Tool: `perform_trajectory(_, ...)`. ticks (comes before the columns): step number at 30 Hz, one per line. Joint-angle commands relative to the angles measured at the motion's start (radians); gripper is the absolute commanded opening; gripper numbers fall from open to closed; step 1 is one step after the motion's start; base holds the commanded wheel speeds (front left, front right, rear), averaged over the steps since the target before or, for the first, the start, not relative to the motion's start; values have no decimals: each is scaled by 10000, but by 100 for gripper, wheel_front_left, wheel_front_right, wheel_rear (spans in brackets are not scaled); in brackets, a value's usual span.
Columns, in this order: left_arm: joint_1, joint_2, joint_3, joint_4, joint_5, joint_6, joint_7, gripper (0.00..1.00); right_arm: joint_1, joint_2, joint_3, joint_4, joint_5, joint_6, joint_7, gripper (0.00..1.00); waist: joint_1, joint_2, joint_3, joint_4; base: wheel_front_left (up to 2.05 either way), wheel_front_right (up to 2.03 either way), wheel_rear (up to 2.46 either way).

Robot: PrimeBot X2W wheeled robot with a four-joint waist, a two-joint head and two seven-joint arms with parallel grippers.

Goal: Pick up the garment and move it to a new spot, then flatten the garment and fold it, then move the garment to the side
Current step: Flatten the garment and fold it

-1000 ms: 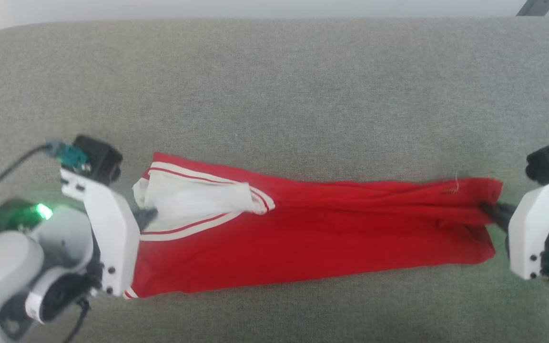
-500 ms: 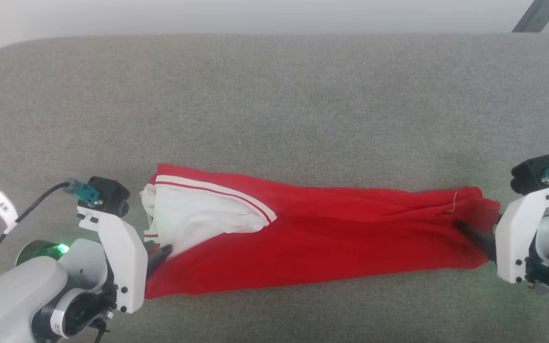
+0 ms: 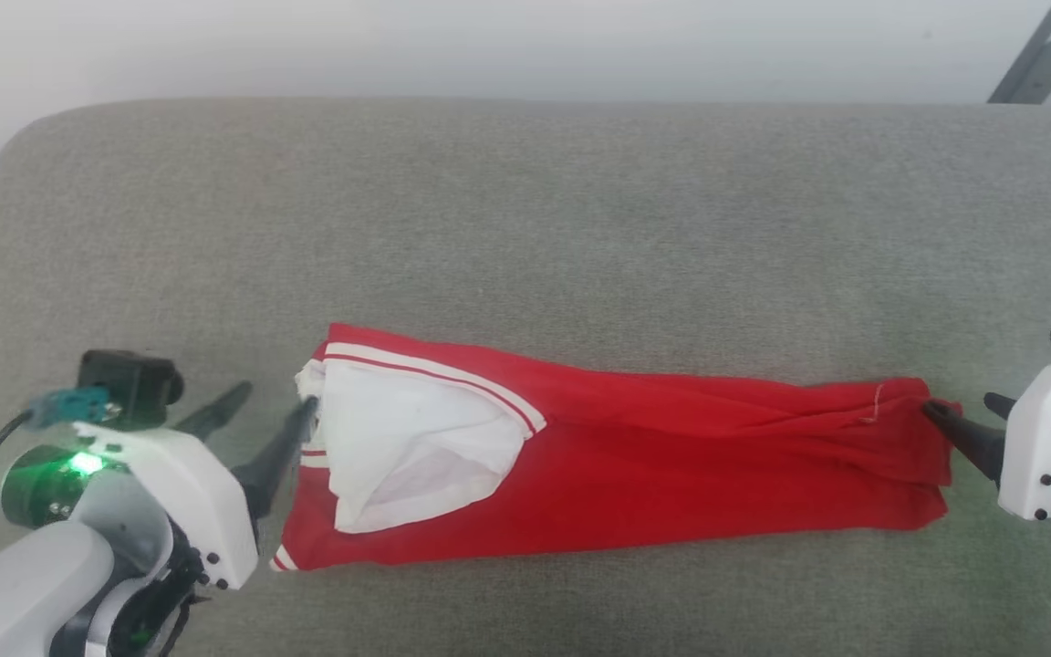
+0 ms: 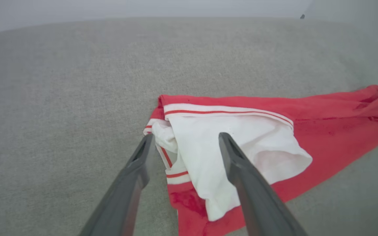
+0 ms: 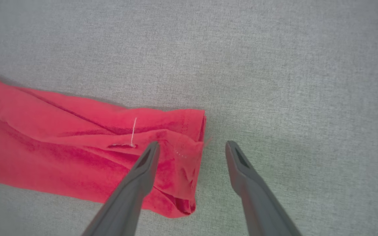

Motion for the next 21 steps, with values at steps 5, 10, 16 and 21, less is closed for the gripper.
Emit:
perform_trajectory(5, 777, -309, 490, 353, 203, 168, -1862, 100, -26, 259, -401, 318, -222, -11, 437, 100, 0, -1, 133, 349, 0, 0, 0)
perform_trajectory(10, 1422, -676, 1104, 825, 521, 294, -3053, 100, -58, 378, -498, 918, -117, -11, 1026, 100, 0, -1, 313, 802, 0, 0, 0)
perform_trajectory(16, 2376, -1548, 2932, 1126, 1628, 302, -3187, 100, -196, 607, -268, 1910, -23, -12, 1486, 100, 0, -1, 470, 1154, 0, 0, 0)
perform_trajectory(21, 3280, -2478, 4645, 1288, 2772, -108, -3189, 100, -345, 767, 237, 2463, 296, -4, 1803, 27, 0, -1, 529, 1293, 0, 0, 0)
